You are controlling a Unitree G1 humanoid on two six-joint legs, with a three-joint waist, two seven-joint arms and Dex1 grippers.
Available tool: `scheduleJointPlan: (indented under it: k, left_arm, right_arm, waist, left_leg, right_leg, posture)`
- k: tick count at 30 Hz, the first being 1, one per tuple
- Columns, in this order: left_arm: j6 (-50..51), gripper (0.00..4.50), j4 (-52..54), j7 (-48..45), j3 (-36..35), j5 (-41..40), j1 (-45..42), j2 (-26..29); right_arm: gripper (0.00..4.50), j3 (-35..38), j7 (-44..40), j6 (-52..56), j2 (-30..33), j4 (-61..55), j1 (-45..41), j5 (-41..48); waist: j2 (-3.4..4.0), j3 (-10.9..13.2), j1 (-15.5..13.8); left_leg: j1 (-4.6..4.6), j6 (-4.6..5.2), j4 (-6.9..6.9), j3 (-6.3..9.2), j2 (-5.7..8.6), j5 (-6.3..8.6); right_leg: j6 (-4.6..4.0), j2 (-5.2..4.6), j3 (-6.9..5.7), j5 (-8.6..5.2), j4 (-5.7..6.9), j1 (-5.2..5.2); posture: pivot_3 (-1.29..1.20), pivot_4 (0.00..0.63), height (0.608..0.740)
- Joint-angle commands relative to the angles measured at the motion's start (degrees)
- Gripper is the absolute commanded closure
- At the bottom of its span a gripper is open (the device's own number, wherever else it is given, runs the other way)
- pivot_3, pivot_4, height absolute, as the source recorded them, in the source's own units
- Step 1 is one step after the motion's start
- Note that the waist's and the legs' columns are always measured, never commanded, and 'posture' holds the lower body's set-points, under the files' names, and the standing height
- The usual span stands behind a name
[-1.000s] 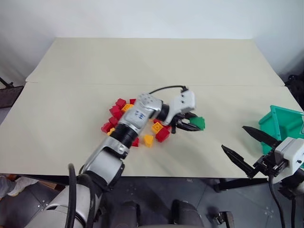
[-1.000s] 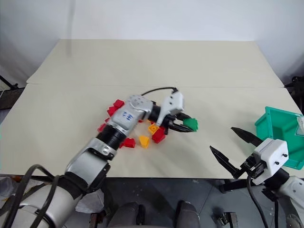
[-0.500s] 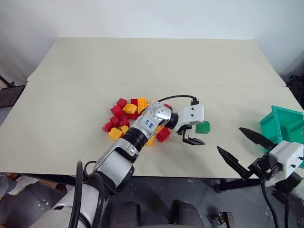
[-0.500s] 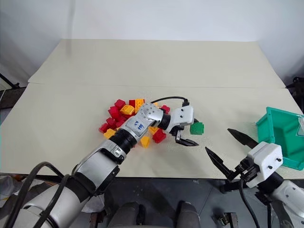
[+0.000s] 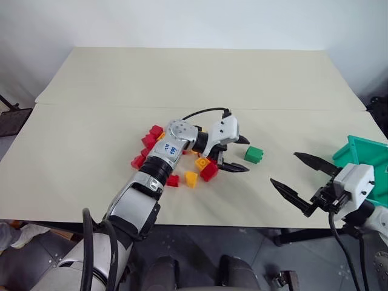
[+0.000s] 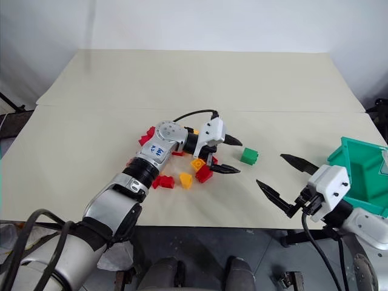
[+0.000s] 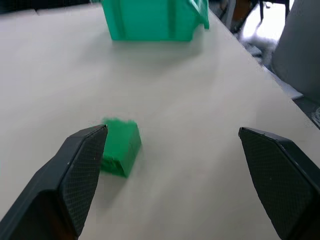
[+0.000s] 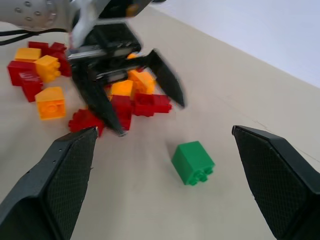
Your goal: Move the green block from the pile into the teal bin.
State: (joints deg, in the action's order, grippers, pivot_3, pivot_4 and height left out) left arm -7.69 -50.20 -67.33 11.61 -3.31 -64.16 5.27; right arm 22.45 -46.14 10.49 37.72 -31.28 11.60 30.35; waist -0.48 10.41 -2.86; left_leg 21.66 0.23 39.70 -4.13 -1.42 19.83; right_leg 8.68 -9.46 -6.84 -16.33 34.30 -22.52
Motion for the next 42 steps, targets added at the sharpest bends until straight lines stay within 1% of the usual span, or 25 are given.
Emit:
scheduleJointPlan:
  k: [1, 4, 5, 9, 12, 14, 15, 18, 22, 24, 27, 31, 33, 35, 36, 41, 42]
  left_arm:
    - [-6.10, 0.04, 2.83, -5.73, -6.17, -6.33, 1.29, 4.57]
    - [-5.13, 0.04, 6.63, -14.01, -9.73, -10.74, 5.75, 12.57]
    - [-4.16, 0.04, 7.94, -14.57, -10.63, -11.30, 7.28, 15.08]
    - [-3.66, 0.04, 16.66, -13.26, -14.75, -13.18, 15.77, 23.62]
    - [2.51, 0.04, 26.84, -10.87, -17.77, -16.23, 23.75, 28.04]
    - [9.32, 0.04, 34.11, -10.80, -18.84, -19.54, 29.04, 30.63]
    - [11.00, 0.04, 37.75, -10.11, -19.41, -20.43, 31.84, 31.58]
    - [13.74, 0.04, 47.90, -5.64, -22.40, -22.39, 40.58, 32.89]
    - [16.66, 0.04, 54.56, -0.62, -24.28, -24.01, 46.11, 32.77]
    - [17.63, 0.04, 57.55, 1.48, -24.62, -24.36, 49.25, 32.36]
    - [18.41, 0.04, 59.82, 3.22, -24.72, -24.88, 51.22, 32.40]
    - [18.71, 0.04, 60.47, 3.77, -24.54, -25.05, 51.78, 32.91]
    - [18.66, 0.00, 60.32, 3.74, -24.45, -25.09, 51.62, 33.08]
    - [18.47, 0.00, 60.15, 3.39, -24.09, -25.01, 51.28, 33.19]
    - [18.47, 0.00, 60.11, 3.20, -23.93, -25.06, 51.12, 33.22]
    - [18.30, 0.00, 59.41, 2.52, -22.86, -25.02, 49.94, 32.95]
    - [18.27, 0.00, 59.30, 2.40, -22.57, -25.10, 49.62, 32.77]
  right_arm:
    - [0.00, -0.12, -1.90, 0.99, 2.67, 1.04, -2.20, 0.91]
    - [0.00, -2.13, -4.14, 4.33, 6.91, 5.61, -7.45, 0.66]
    - [0.00, -3.24, -4.85, 5.08, 8.16, 7.51, -9.65, 0.13]
    - [0.00, -9.85, -7.88, 7.80, 11.57, 16.56, -19.98, -2.94]
    - [0.00, -15.26, -11.03, 8.42, 12.10, 24.47, -28.04, -5.85]
    - [0.00, -18.38, -12.97, 8.54, 12.01, 29.16, -32.37, -7.82]
    - [0.00, -20.01, -14.04, 7.72, 11.73, 31.94, -34.71, -9.15]
    - [0.00, -25.24, -17.03, 6.11, 9.90, 41.44, -42.89, -13.42]
    - [0.00, -28.16, -19.52, 3.12, 7.74, 49.57, -48.69, -16.57]
    - [0.00, -29.56, -20.67, 3.57, 5.56, 53.98, -51.95, -17.56]
    - [0.00, -30.80, -22.52, 1.57, 3.59, 58.17, -54.51, -19.40]
    - [0.00, -31.09, -23.55, 0.12, 1.94, 61.21, -56.39, -20.88]
    - [0.38, -31.15, -23.12, -0.75, 1.08, 62.89, -57.26, -21.86]
    - [0.89, -31.30, -24.90, -1.87, 0.90, 63.29, -57.22, -21.91]
    - [1.27, -31.18, -25.09, -1.90, 0.95, 63.24, -57.08, -22.07]
    - [2.88, -29.92, -24.00, -3.11, 1.48, 63.53, -56.47, -23.00]
    - [3.05, -29.54, -24.20, -3.42, 1.66, 63.09, -56.11, -22.66]
  waist:
    - [0.01, 0.00, 0.73]
    - [0.05, -0.03, 2.12]
    - [0.06, -0.03, 2.53]
    - [0.05, -0.02, 2.95]
    - [0.03, -0.01, 2.76]
    - [0.03, -0.01, 2.54]
    - [0.04, -0.01, 2.45]
    - [0.04, -0.01, 2.74]
    - [0.04, -0.01, 2.88]
    - [0.05, -0.01, 3.10]
    - [0.06, 0.00, 3.16]
    - [0.07, 0.00, 2.95]
    - [0.07, 0.00, 3.08]
    - [0.08, 0.00, 3.20]
    - [0.09, 0.01, 3.21]
    - [0.10, 0.01, 3.13]
    - [0.10, 0.01, 3.12]
  left_leg:
    - [0.00, 0.00, 0.00, -0.02, -0.01, 0.00]
    - [-0.11, -0.01, -0.04, -0.08, -0.03, 0.00]
    - [-0.16, -0.02, -0.04, -0.09, -0.04, 0.00]
    - [-0.22, -0.07, -0.04, 0.00, -0.10, 0.02]
    - [-0.17, -0.10, 0.01, 0.05, -0.11, 0.04]
    - [-0.12, -0.11, 0.06, 0.12, -0.10, 0.06]
    - [-0.11, -0.11, 0.10, 0.14, -0.11, 0.08]
    - [-0.10, -0.12, 0.14, 0.14, -0.12, 0.13]
    - [-0.11, -0.14, 0.18, 0.15, -0.18, 0.14]
    - [-0.11, -0.17, 0.19, 0.14, -0.18, 0.15]
    - [-0.13, -0.20, 0.18, 0.09, -0.19, 0.17]
    - [-0.12, -0.21, 0.20, 0.10, -0.19, 0.17]
    - [-0.12, -0.21, 0.20, 0.09, -0.19, 0.18]
    - [-0.13, -0.23, 0.19, 0.08, -0.20, 0.18]
    - [-0.13, -0.24, 0.19, 0.08, -0.20, 0.19]
    - [-0.13, -0.24, 0.18, 0.08, -0.20, 0.19]
    - [-0.13, -0.24, 0.18, 0.08, -0.20, 0.19]
  right_leg:
    - [0.00, 0.00, 0.00, 0.00, 0.01, -0.03]
    - [0.00, 0.00, 0.06, 0.00, 0.12, -0.02]
    - [0.00, 0.00, 0.07, 0.00, 0.18, -0.02]
    - [0.00, 0.00, 0.01, 0.00, 0.38, -0.03]
    - [0.01, 0.00, 0.00, 0.01, 0.37, -0.02]
    - [0.03, -0.01, -0.02, 0.01, 0.38, -0.02]
    - [0.04, -0.01, -0.03, 0.02, 0.41, -0.02]
    - [0.04, -0.01, -0.03, 0.02, 0.40, -0.01]
    - [0.04, 0.00, -0.07, 0.02, 0.47, -0.02]
    - [0.03, 0.00, -0.07, 0.02, 0.48, -0.02]
    - [0.03, 0.00, -0.06, 0.02, 0.47, -0.03]
    - [0.03, 0.02, -0.07, 0.02, 0.47, -0.03]
    - [0.03, 0.01, -0.06, 0.02, 0.46, -0.03]
    - [0.03, 0.03, -0.07, 0.02, 0.47, -0.04]
    - [0.03, 0.03, -0.07, 0.01, 0.48, -0.04]
    - [0.03, 0.03, -0.07, 0.02, 0.47, -0.05]
    - [0.03, 0.03, -0.07, 0.01, 0.47, -0.04]
  posture:
    - [0.00, 0.150, 0.740]
    - [0.00, 0.150, 0.740]
    - [0.00, 0.150, 0.740]
    - [0.00, 0.150, 0.740]
    - [0.00, 0.150, 0.740]
    - [0.00, 0.150, 0.740]
    - [0.00, 0.150, 0.740]
    - [0.00, 0.150, 0.740]
    - [0.00, 0.150, 0.740]
    - [0.00, 0.150, 0.740]
    - [0.00, 0.150, 0.740]
    - [0.00, 0.150, 0.740]
    - [0.00, 0.150, 0.740]
    - [0.00, 0.150, 0.740]
    - [0.00, 0.150, 0.740]
    - [0.00, 0.150, 0.740]
    - [0.00, 0.150, 0.740]
